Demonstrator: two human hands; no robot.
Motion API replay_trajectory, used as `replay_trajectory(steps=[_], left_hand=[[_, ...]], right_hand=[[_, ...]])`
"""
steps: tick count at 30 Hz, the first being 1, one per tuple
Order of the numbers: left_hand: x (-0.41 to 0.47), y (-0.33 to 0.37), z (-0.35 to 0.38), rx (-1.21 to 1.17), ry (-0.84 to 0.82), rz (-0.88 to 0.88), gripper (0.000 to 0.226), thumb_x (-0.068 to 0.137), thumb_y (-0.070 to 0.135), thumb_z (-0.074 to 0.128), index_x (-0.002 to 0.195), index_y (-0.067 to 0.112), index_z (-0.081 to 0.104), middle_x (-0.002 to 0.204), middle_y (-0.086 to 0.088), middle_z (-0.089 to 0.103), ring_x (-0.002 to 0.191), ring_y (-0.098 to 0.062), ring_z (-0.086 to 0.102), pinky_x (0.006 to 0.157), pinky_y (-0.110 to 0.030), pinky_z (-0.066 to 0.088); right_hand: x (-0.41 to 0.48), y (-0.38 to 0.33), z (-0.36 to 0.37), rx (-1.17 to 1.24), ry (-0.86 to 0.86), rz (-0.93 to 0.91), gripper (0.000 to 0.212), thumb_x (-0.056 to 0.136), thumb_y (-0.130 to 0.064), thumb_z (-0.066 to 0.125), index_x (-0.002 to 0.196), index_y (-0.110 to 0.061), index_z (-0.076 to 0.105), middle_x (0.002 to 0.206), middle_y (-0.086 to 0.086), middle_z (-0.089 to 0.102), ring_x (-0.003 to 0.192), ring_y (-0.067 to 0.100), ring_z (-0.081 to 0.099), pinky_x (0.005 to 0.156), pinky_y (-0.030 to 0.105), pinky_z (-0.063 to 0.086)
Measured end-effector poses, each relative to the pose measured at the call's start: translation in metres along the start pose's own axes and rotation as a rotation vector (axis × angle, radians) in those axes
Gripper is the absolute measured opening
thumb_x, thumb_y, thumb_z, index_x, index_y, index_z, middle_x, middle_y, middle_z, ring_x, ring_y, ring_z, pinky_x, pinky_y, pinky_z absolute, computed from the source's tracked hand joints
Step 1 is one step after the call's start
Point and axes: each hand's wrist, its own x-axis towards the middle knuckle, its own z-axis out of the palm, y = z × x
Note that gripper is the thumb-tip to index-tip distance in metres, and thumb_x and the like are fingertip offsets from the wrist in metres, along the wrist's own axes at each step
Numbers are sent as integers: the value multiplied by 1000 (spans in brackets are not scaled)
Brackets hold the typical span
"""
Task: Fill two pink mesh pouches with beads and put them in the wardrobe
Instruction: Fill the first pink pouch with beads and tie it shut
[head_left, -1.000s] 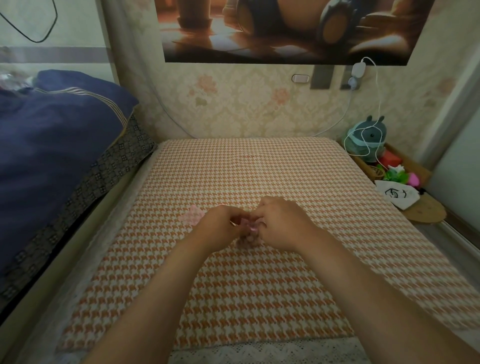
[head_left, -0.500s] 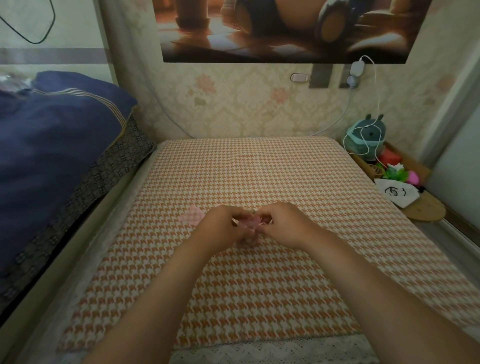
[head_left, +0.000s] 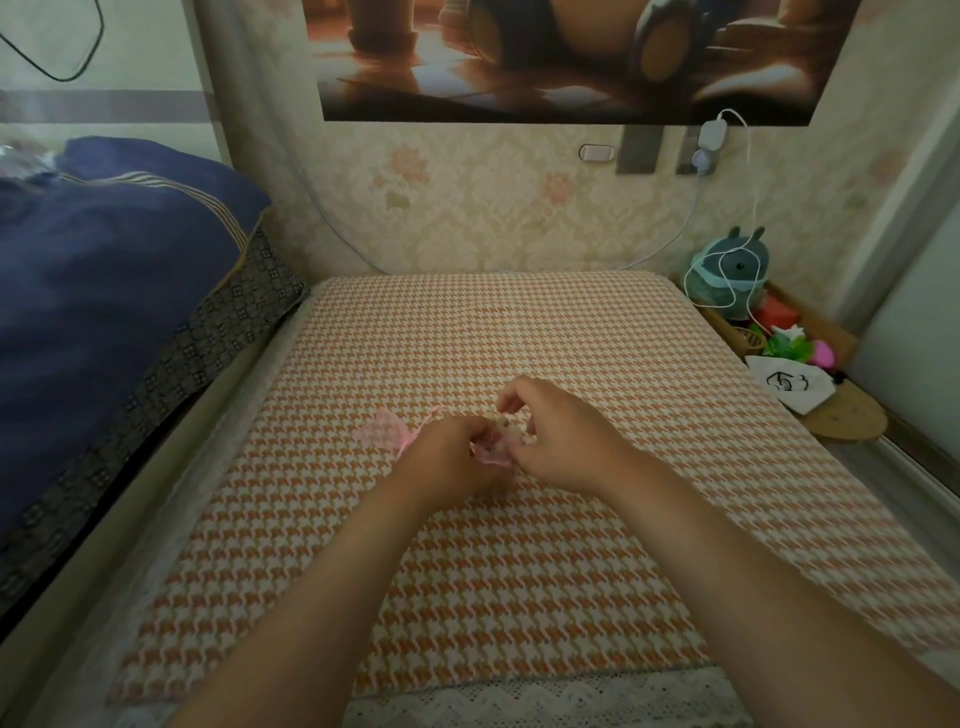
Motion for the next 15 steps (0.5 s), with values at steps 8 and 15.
replay_trajectory(steps=[8, 15], left_hand=[[0, -1, -4, -99, -22, 17, 33, 68, 20, 86, 99, 23, 72, 78, 10, 71, 65, 5, 64, 58, -12, 47], [0, -2, -9, -79, -34, 33, 27, 72, 12, 83, 87, 27, 66, 66, 15, 62, 54, 9, 56, 53, -7, 39]], right_hand=[[0, 4, 3, -9, 14, -39, 23, 90, -49, 72, 103, -39, 56, 113, -18, 58, 91, 7, 58, 76, 32, 53], [3, 7, 8, -80, 2, -88, 13, 90, -34, 72, 103, -38, 73, 113, -18, 55, 107, 8, 55, 88, 29, 49]])
